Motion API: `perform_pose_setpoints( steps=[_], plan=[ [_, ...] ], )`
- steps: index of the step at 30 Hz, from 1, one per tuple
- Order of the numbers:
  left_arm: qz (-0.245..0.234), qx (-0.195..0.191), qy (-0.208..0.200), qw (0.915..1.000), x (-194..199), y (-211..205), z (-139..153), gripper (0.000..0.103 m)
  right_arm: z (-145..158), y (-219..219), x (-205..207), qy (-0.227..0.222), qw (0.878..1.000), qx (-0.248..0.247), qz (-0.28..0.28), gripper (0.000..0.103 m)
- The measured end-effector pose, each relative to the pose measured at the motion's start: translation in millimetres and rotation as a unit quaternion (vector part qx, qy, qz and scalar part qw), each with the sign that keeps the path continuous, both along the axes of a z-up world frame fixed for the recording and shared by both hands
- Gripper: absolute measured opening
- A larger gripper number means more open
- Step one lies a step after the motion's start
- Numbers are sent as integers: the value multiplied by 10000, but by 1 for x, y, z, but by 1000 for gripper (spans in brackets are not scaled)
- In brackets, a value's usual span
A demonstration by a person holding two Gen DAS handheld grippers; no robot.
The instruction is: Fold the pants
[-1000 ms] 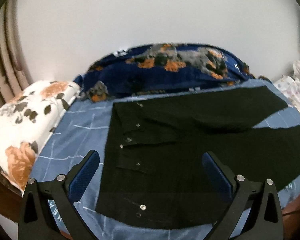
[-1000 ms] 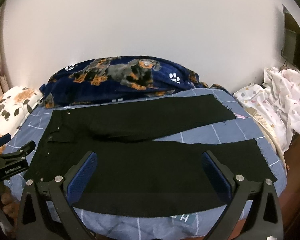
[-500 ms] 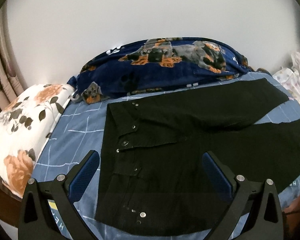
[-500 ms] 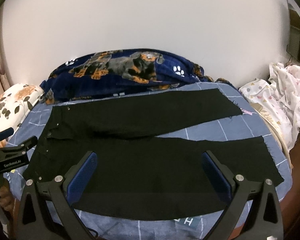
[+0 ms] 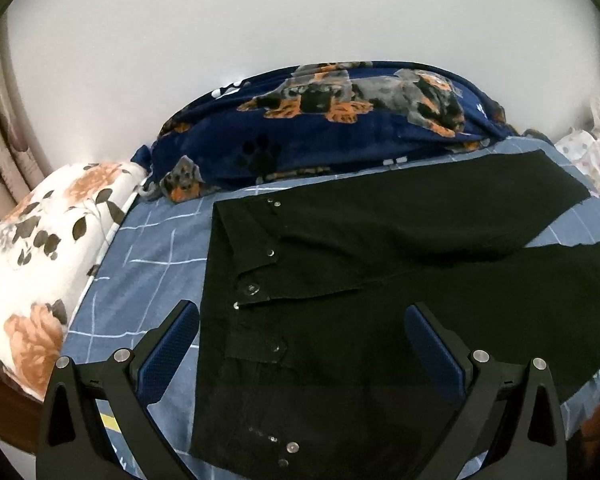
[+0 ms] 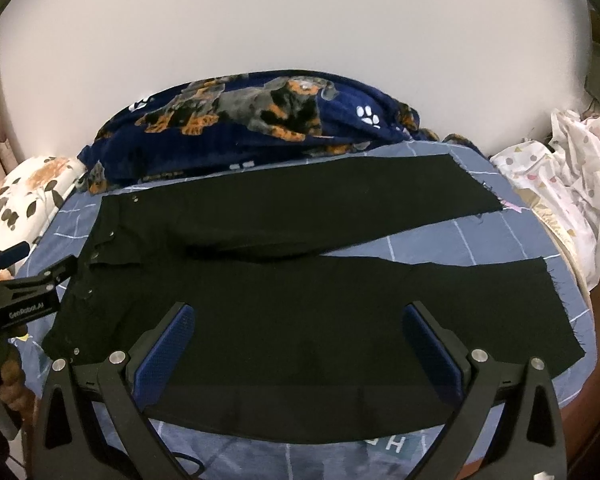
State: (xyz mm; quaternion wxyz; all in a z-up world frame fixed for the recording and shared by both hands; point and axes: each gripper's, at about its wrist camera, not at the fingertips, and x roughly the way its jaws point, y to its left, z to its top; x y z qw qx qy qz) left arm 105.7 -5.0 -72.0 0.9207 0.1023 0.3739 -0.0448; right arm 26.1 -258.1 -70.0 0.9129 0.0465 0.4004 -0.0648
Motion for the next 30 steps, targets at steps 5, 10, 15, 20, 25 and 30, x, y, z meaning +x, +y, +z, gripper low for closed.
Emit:
perform_pose_setpoints(
  steps=[5, 10, 15, 20, 25, 30],
  plan=[
    [50, 52, 35, 10000, 13, 7, -3, 102, -5, 8, 4, 72, 9999, -29, 105, 103],
    [120, 95, 21, 9999, 27, 16, -5, 102, -8, 14, 11, 127, 9997, -25, 210, 103],
    [221, 94, 47, 9997, 43, 26, -8, 102, -7, 20, 21, 128, 9995, -31, 296, 103],
    [237, 95, 68, 9997, 63, 39, -12, 102, -8, 28, 31, 127, 9990, -41, 418, 103],
    [-13, -285, 226, 9993, 95, 66, -16, 102, -13, 36, 42, 181, 9984, -25, 534, 103],
    [168, -478, 384, 9980, 134, 104, -27, 89, -22, 41, 49, 278, 9976, -8, 630, 103]
  ],
)
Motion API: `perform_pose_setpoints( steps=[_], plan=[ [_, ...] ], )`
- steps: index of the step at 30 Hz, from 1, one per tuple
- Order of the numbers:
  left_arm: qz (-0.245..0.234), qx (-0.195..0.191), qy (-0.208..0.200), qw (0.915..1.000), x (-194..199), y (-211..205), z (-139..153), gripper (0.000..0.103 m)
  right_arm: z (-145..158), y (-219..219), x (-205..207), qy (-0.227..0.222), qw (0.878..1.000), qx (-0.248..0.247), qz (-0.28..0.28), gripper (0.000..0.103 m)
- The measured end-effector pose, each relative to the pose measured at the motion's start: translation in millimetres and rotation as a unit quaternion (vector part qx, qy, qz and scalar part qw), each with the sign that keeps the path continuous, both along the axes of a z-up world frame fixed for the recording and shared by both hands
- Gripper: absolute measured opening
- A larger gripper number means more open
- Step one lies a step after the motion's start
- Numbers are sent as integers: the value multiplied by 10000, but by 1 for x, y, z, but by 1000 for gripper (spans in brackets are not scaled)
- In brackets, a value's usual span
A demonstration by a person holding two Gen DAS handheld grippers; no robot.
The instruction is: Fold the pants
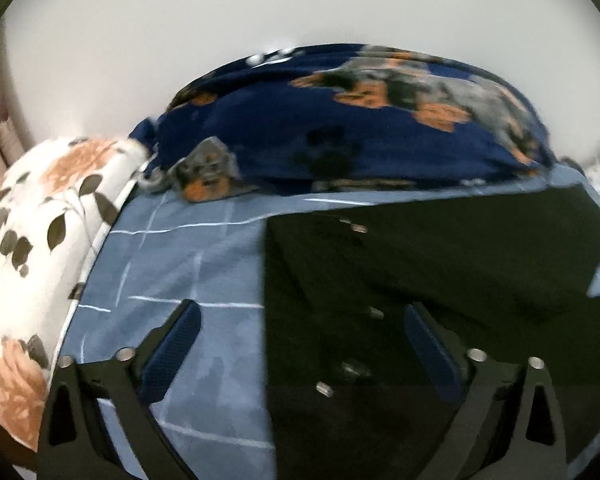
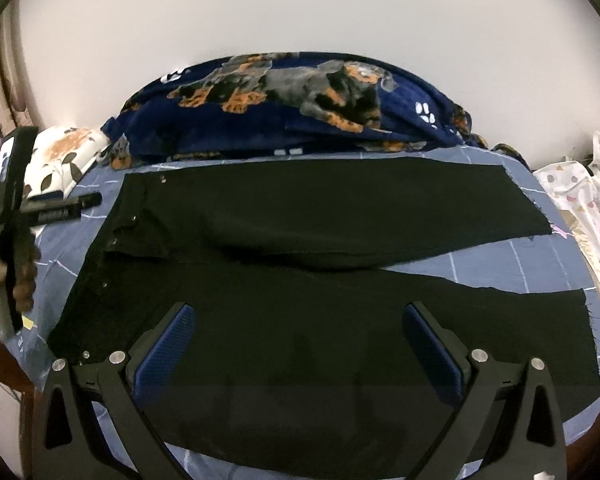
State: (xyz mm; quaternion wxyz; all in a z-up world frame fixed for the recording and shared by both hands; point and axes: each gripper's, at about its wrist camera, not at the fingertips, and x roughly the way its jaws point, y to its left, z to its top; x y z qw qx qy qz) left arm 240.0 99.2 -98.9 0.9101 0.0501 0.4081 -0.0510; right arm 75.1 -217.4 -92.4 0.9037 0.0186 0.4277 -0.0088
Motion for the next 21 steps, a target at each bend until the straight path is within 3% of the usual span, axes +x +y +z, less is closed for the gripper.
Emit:
perform_pose_setpoints(
  steps=[4, 12, 20, 21],
  plan=[
    [-53, -221, 485, 9986, 45, 27, -20, 67, -13, -2, 6, 164, 9998, 54, -32, 103],
    [-46, -614, 722, 9955, 106, 44, -47, 66, -33, -8, 16, 416, 9991, 76, -91, 103],
    [-436, -943, 976, 9898, 146, 39, -68, 66, -49, -13, 24, 656, 9976, 122, -184, 103],
    [-490, -995, 1005, 9887, 149, 37, -69, 62, -50, -13, 25, 672, 9975, 126, -186, 103]
  ],
)
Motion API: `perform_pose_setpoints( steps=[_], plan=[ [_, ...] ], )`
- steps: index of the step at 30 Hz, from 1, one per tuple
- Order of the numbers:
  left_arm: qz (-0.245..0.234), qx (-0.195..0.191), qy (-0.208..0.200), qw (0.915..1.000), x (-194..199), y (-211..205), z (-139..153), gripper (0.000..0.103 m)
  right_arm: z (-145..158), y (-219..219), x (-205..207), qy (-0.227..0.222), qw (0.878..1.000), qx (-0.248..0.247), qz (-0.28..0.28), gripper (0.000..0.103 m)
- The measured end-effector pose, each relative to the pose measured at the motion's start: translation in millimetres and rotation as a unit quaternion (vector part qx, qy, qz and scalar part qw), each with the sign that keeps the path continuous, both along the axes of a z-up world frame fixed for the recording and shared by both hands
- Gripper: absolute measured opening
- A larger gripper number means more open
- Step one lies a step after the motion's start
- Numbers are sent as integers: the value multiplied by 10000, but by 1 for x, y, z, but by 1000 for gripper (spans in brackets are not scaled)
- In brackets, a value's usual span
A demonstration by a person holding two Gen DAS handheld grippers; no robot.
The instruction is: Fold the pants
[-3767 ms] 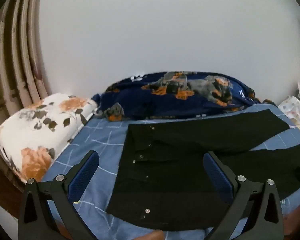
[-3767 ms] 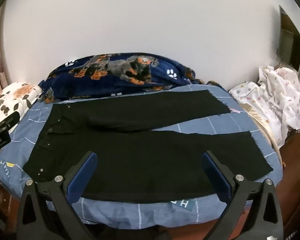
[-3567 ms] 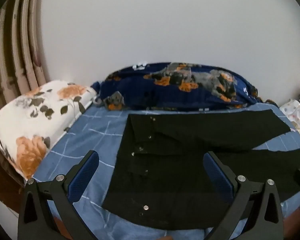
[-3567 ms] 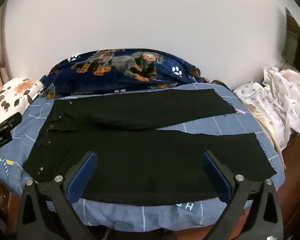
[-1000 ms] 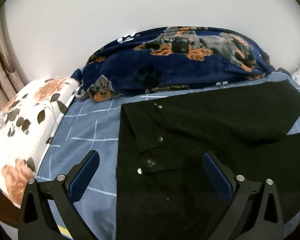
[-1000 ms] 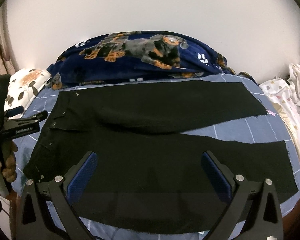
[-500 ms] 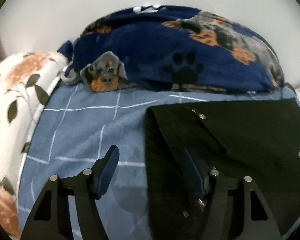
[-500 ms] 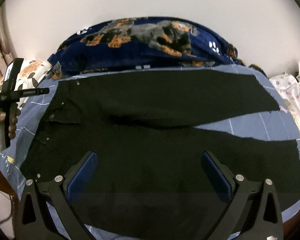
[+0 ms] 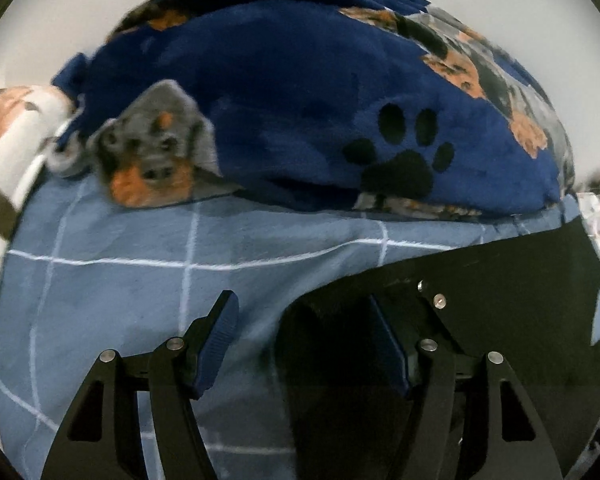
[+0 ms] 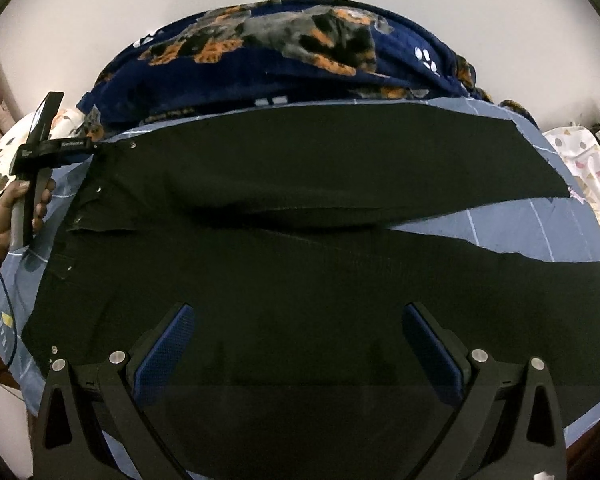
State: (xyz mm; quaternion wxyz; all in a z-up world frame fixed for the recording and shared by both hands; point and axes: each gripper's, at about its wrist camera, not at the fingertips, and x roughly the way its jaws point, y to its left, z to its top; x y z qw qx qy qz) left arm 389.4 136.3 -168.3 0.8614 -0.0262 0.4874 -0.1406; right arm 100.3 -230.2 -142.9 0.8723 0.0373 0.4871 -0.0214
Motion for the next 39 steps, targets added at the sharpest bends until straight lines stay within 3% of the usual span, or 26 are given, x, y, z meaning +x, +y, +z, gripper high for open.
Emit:
perform_pose_setpoints(
  steps=[1, 2, 7, 9, 14, 17, 22, 28, 33, 35, 37, 38, 39],
  plan=[
    [-91, -73, 61, 9999, 3, -2, -2, 45, -1, 0, 0, 9, 10000, 0, 1, 103],
    [-245, -144, 145, 9995, 5, -6, -3, 35, -2, 0, 1, 13, 10000, -1, 5, 103],
    [-425, 656, -273, 9966, -7, -33, 6, 17, -7, 1, 4, 54, 10000, 81, 11, 103],
    [-361, 598, -429, 9966, -16, -35, 17, 16, -7, -1, 6, 50, 9998, 193, 16, 103],
    [-207, -26, -995, 9948, -64, -32, 62, 15, 10, -21, 19, -159, 9969, 764, 44, 103],
    [-429, -181, -1355, 9897, -111, -43, 88, 15, 27, -52, 38, -428, 9801, 1938, -2, 103],
    [-664, -434, -1611, 9837, -186, -63, 111, 15, 30, -89, 91, -468, 9443, 3251, -211, 103],
    [-599, -693, -1584, 9831, -244, -66, 114, 15, 2, -106, 161, 11, 9075, 4176, -454, 103],
    [-497, -823, -1292, 9870, -259, -66, 107, 15, -34, -111, 201, 434, 8926, 4406, -856, 101],
    [-467, -843, -1212, 9879, -262, -66, 104, 15, -45, -112, 210, 559, 8860, 4516, -888, 81],
    [-464, -784, -1148, 9892, -262, -66, 102, 15, -55, -115, 219, 713, 8873, 4455, -953, 16],
    [-467, -779, -1102, 9897, -261, -66, 102, 15, -59, -117, 220, 807, 8876, 4413, -1040, 9],
    [-457, -789, -1060, 9902, -261, -65, 102, 15, -62, -120, 217, 829, 8796, 4557, -1086, 8]
  ],
)
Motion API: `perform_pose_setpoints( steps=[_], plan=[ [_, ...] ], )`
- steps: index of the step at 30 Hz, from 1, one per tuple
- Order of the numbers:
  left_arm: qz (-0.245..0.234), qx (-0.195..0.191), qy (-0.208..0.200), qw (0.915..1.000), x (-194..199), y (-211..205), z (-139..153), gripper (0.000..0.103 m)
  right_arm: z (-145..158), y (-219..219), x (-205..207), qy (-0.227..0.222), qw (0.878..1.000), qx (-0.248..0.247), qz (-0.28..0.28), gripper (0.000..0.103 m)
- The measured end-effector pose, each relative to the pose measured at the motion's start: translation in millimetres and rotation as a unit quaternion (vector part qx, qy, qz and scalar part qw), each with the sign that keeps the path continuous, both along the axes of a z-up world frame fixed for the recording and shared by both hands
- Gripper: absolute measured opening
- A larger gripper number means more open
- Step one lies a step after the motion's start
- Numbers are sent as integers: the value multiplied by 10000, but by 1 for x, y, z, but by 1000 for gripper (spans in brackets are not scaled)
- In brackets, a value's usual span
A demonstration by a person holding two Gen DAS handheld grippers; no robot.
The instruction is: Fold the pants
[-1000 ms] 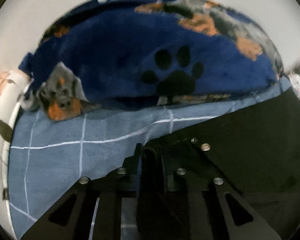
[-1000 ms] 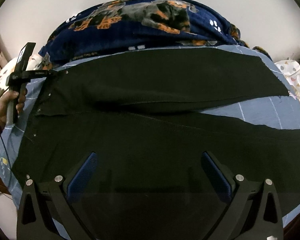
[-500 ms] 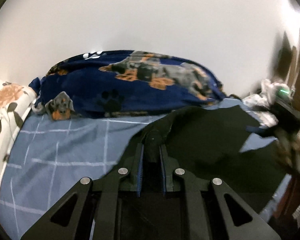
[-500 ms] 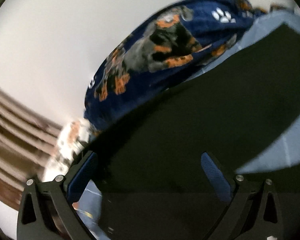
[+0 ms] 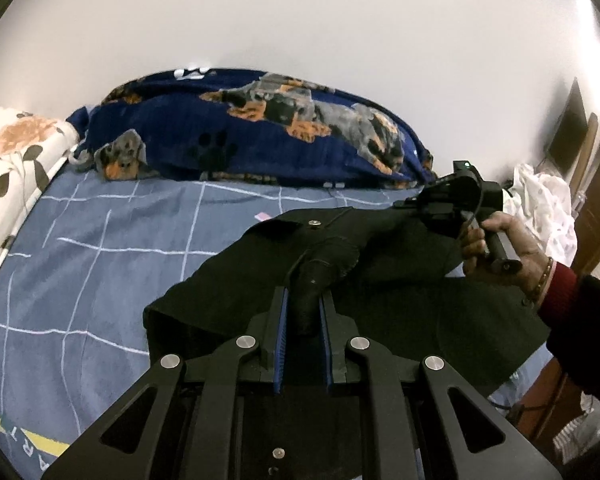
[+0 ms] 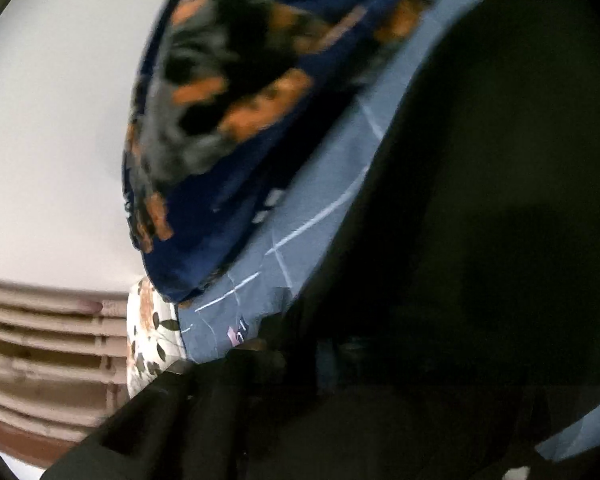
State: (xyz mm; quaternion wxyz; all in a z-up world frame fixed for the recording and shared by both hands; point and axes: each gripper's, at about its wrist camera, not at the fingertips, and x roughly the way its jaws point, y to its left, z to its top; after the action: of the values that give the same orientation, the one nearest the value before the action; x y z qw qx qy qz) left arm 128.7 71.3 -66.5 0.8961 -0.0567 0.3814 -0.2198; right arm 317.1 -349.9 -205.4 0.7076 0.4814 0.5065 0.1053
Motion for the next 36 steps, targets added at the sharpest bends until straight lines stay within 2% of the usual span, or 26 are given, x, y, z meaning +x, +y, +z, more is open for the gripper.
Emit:
perform_pose_setpoints(
  steps=[1, 4, 7, 10, 14, 18, 22, 25, 29, 31, 32, 36],
  plan=[
    [14, -1, 26, 10000, 0, 2, 0, 15, 1, -1, -4, -72, 10000, 5, -4, 7],
    [82, -4, 144, 9999, 1, 11, 1, 15, 24, 5, -34, -446, 9980, -427, 137, 7],
    [160, 37, 285, 9995, -5, 27, 1, 15, 45, 9, -85, -750, 9949, -647, 201, 6],
    [196, 138, 397, 9989, -15, 38, -2, 15, 56, 18, -140, -809, 9933, -773, 281, 6],
    [222, 311, 530, 9979, -31, 47, -11, 15, 47, 31, -212, -723, 9950, -664, 198, 6],
    [186, 595, 704, 9956, -47, 52, -29, 15, 13, 36, -268, -349, 9981, -504, 51, 6],
    [-18, 1251, 848, 9885, -65, 46, -56, 16, -15, 39, -288, -56, 9989, -462, -28, 6],
    [-110, 1519, 786, 9852, -76, 45, -67, 16, -22, 41, -294, -20, 9987, -516, -34, 6],
    [-91, 1629, 734, 9839, -79, 45, -72, 19, -18, 44, -293, -61, 9978, -651, 50, 6],
    [-21, 1872, 688, 9799, -80, 44, -73, 28, -17, 47, -295, -79, 9975, -701, 96, 6],
    [31, 1945, 728, 9782, -80, 46, -74, 29, -17, 47, -295, -86, 9974, -709, 103, 6],
    [243, 1864, 892, 9781, -81, 61, -74, 30, -20, 49, -296, -107, 9977, -664, 98, 6]
  ],
)
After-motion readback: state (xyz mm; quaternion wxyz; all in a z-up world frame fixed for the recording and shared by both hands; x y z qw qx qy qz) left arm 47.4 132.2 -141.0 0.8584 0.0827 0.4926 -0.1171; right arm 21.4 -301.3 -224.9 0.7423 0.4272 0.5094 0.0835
